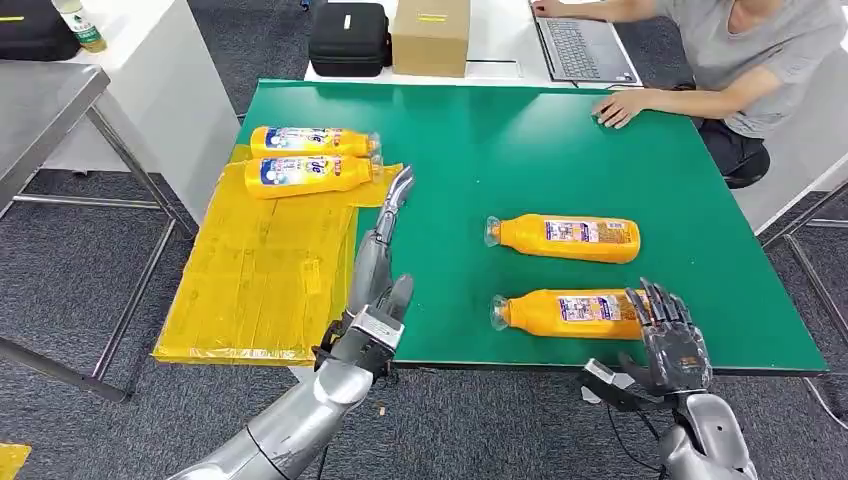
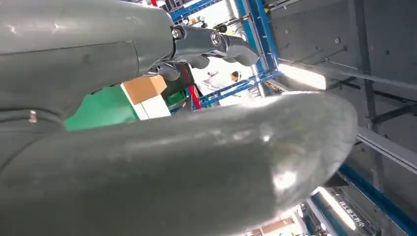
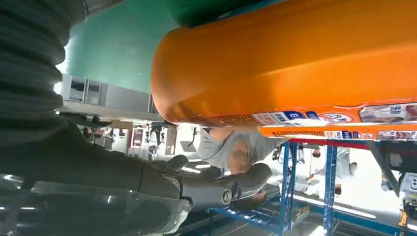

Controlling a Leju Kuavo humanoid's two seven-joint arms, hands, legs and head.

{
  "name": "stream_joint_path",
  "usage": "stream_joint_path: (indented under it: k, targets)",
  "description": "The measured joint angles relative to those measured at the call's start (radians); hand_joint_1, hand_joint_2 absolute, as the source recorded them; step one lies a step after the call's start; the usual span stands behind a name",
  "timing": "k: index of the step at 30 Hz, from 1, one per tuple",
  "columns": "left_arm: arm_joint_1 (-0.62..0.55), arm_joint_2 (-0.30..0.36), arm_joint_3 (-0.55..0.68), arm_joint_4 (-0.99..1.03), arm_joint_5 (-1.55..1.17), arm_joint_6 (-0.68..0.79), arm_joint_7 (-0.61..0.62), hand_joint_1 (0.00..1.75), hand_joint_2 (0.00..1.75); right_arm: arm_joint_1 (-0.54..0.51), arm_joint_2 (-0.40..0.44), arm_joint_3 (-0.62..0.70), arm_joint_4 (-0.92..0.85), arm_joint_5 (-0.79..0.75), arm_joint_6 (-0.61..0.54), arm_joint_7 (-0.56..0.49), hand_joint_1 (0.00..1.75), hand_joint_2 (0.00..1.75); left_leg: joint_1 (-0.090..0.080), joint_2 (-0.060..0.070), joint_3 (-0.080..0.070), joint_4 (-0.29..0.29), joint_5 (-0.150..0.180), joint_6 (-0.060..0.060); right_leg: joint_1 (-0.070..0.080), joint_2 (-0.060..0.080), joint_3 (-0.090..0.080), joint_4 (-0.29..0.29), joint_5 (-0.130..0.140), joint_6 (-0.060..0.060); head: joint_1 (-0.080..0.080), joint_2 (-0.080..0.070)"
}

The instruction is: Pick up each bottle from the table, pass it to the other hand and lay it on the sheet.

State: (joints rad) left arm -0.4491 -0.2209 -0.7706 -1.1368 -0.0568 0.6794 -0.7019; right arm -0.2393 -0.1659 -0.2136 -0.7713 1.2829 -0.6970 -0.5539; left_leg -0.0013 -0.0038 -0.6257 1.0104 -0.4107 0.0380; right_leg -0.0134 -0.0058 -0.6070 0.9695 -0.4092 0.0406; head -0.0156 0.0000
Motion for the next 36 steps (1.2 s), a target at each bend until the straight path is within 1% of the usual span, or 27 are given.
stream_joint_path:
  k: [11, 19, 24, 27, 36]
  targets:
    - [-0.001, 0.0, 0.0, 0.0, 0.002, 0.0, 0.0, 0.0, 0.0, -0.004, 0.0, -0.003, 0.01, 0.002, 0.0, 0.003, 0.0, 1.75, 0.0, 0.0, 0.0, 0.0, 0.0, 0.0, 0.0, 0.0, 0.0, 0.0, 0.0, 0.0, 0.0, 0.0]
    - [-0.009, 0.0, 0.0, 0.011, 0.02, -0.028, 0.0, 0.0, 0.0, -0.065, -0.011, -0.002, 0.112, 0.022, 0.001, 0.059, 0.0, 1.75, 0.0, 0.001, 0.004, 0.0, 0.0, 0.0, 0.0, 0.001, 0.004, 0.0, 0.0, 0.0, 0.0, 0.0]
    - [-0.019, -0.012, 0.005, 0.038, 0.051, -0.071, 0.0, 0.0, 0.0, -0.128, -0.03, 0.02, 0.213, 0.052, 0.05, 0.122, 0.0, 1.75, 0.0, 0.0, 0.008, 0.0, 0.001, 0.001, 0.0, 0.001, 0.007, -0.001, 0.001, 0.001, 0.0, 0.0]
    - [-0.024, -0.024, 0.025, 0.066, 0.068, -0.099, 0.0, 0.0, 0.0, -0.136, -0.036, 0.035, 0.245, 0.051, 0.054, 0.12, 0.0, 1.75, 0.0, 0.001, 0.012, 0.0, 0.0, 0.001, 0.0, 0.001, 0.012, -0.002, 0.001, 0.001, 0.0, 0.0]
    - [-0.029, -0.045, 0.052, 0.118, 0.063, -0.114, 0.0, 0.0, 0.0, -0.152, -0.041, 0.07, 0.289, 0.074, 0.043, 0.124, 0.0, 1.75, 0.0, 0.002, 0.018, 0.0, 0.0, 0.001, 0.0, 0.002, 0.017, -0.002, 0.001, 0.001, 0.0, 0.0]
